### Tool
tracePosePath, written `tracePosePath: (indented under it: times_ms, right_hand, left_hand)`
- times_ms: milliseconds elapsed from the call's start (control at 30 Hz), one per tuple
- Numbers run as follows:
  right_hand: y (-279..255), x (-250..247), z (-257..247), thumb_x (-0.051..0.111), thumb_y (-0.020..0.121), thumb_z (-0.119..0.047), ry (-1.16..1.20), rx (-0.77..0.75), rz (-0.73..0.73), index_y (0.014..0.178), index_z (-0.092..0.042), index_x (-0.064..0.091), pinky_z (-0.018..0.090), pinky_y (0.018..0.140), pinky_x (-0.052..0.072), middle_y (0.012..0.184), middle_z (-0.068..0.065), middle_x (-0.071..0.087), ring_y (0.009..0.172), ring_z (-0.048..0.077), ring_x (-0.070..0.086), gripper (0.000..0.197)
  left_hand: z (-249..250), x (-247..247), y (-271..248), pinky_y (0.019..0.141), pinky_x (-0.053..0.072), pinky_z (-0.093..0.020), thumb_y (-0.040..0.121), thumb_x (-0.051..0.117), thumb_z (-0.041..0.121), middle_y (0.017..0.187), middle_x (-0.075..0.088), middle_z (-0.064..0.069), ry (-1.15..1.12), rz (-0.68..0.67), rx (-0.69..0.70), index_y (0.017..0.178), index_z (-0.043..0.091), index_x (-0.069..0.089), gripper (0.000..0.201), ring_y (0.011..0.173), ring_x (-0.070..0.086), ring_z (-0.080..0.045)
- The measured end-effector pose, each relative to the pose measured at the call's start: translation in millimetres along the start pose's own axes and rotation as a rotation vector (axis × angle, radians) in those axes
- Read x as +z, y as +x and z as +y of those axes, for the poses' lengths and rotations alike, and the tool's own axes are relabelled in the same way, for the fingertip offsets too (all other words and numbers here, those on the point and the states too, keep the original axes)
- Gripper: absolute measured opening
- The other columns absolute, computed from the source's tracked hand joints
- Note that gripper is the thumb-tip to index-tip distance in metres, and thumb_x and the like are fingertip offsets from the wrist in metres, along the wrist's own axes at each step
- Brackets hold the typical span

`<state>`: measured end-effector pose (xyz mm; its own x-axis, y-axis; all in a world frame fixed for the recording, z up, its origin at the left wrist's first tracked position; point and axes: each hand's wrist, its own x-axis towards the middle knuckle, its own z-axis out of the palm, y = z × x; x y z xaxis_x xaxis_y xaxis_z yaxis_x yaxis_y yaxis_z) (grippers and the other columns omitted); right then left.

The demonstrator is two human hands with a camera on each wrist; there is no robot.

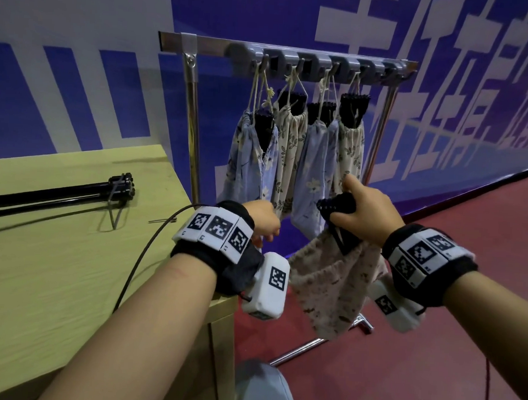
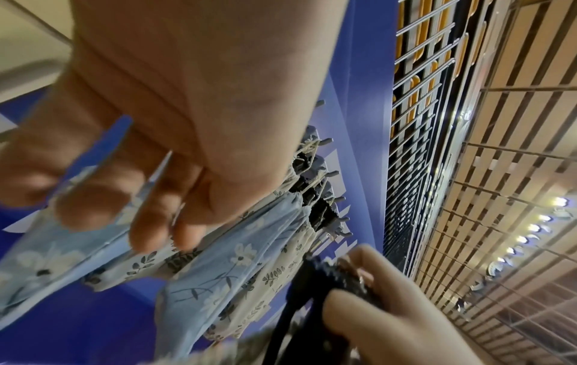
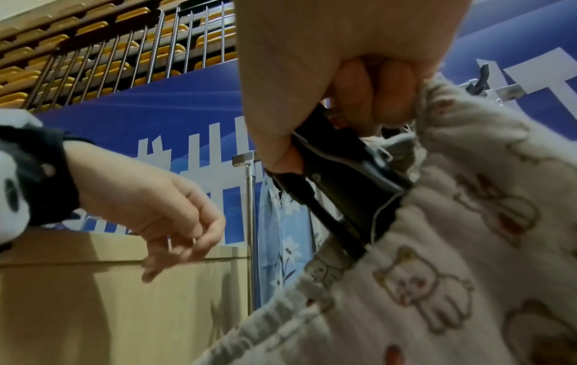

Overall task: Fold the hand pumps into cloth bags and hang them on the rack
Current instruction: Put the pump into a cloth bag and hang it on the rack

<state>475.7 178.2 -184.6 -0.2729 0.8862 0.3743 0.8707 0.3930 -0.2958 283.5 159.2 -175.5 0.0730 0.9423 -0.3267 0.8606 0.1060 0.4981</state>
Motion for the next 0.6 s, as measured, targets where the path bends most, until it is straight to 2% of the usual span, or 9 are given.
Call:
tracePosePath:
  times_ms: [33,100,167,233,333,400,467,533,600]
  right_hand:
    - [2.6,-2.9,-0.6,0.065,0.084,-0.027,0.013,0.005,0.012,0.092,-0.01,0.033,0.034,0.055,0.033,0.072,0.007,0.046,0.066,0.031,0.045,0.037]
    - [8.9,-8.9,-3.7,0.065,0.084,-0.026,0.046,0.015,0.046,0.091,-0.011,0.032,0.033,0.053,0.031,0.066,0.001,0.04,0.063,0.028,0.042,0.037]
    - [15.9,-13.2,-9.4,0.065,0.084,-0.025,0.075,0.017,0.086,0.089,-0.012,0.031,0.032,0.051,0.03,0.065,-0.001,0.039,0.06,0.026,0.042,0.037]
    - [22.4,-16.6,-16.9,0.065,0.084,-0.024,0.099,0.014,0.124,0.089,-0.013,0.031,0.032,0.051,0.031,0.065,-0.001,0.041,0.061,0.026,0.045,0.037]
    - [28.8,-21.9,-29.1,0.064,0.084,-0.023,0.136,0.008,0.178,0.095,-0.011,0.036,0.037,0.055,0.041,0.071,0.004,0.049,0.068,0.03,0.052,0.033]
    - [31.1,-25.3,-33.9,0.064,0.083,-0.023,0.16,-0.003,0.213,0.111,-0.007,0.042,0.041,0.061,0.049,0.082,0.01,0.057,0.074,0.031,0.056,0.039]
    - [32.5,-26.3,-35.3,0.064,0.083,-0.023,0.16,-0.004,0.226,0.123,-0.007,0.04,0.042,0.062,0.051,0.087,0.011,0.058,0.076,0.031,0.057,0.049]
    - [32.3,-23.6,-32.5,0.065,0.084,-0.025,0.103,0.0,0.215,0.114,-0.009,0.041,0.042,0.061,0.05,0.087,0.011,0.058,0.076,0.032,0.057,0.041]
    - [30.3,-17.0,-25.6,0.065,0.084,-0.029,-0.001,0.022,0.18,0.101,-0.013,0.037,0.04,0.06,0.048,0.087,0.011,0.057,0.077,0.033,0.056,0.036]
  left_hand:
    - [1.1,1.7,-0.4,0.04,0.041,-0.018,0.098,0.041,0.011,0.09,0.061,-0.009,0.005,-0.028,0.009,0.094,0.002,0.059,0.021,0.063,0.058,-0.023]
    - [2.4,2.1,-0.9,0.053,0.045,-0.023,0.099,0.039,0.02,0.103,0.062,-0.014,0.037,-0.022,-0.007,0.09,0.002,0.057,0.027,0.066,0.055,-0.021]
    - [2.0,1.4,-2.6,0.074,0.047,-0.029,0.101,0.035,0.032,0.125,0.056,-0.019,0.071,0.014,-0.058,0.111,-0.001,0.056,0.04,0.095,0.06,-0.029]
    - [1.3,0.7,-4.7,0.084,0.042,-0.03,0.101,0.031,0.039,0.13,0.052,-0.019,0.125,0.014,-0.086,0.131,0.0,0.047,0.052,0.115,0.054,-0.03]
    - [-0.6,-0.1,-5.4,0.084,0.043,-0.034,0.1,0.039,0.035,0.114,0.058,-0.016,0.222,-0.021,-0.1,0.121,0.003,0.056,0.042,0.104,0.056,-0.03]
    - [-3.3,0.2,-1.8,0.074,0.043,-0.034,0.097,0.047,0.027,0.094,0.059,-0.014,0.233,0.019,-0.103,0.095,0.005,0.06,0.026,0.088,0.056,-0.03]
    - [-7.2,-0.4,0.3,0.069,0.044,-0.031,0.094,0.051,0.018,0.086,0.061,-0.012,0.149,0.116,-0.107,0.074,0.004,0.055,0.025,0.083,0.058,-0.029]
    - [-9.6,-3.0,1.1,0.071,0.05,-0.034,0.09,0.056,0.014,0.092,0.066,-0.015,0.004,0.265,-0.082,0.072,0.002,0.058,0.022,0.088,0.065,-0.031]
    - [-11.1,-6.2,3.8,0.066,0.052,-0.032,0.087,0.064,0.017,0.089,0.066,-0.017,-0.236,0.372,-0.033,0.083,-0.003,0.063,0.02,0.076,0.062,-0.03]
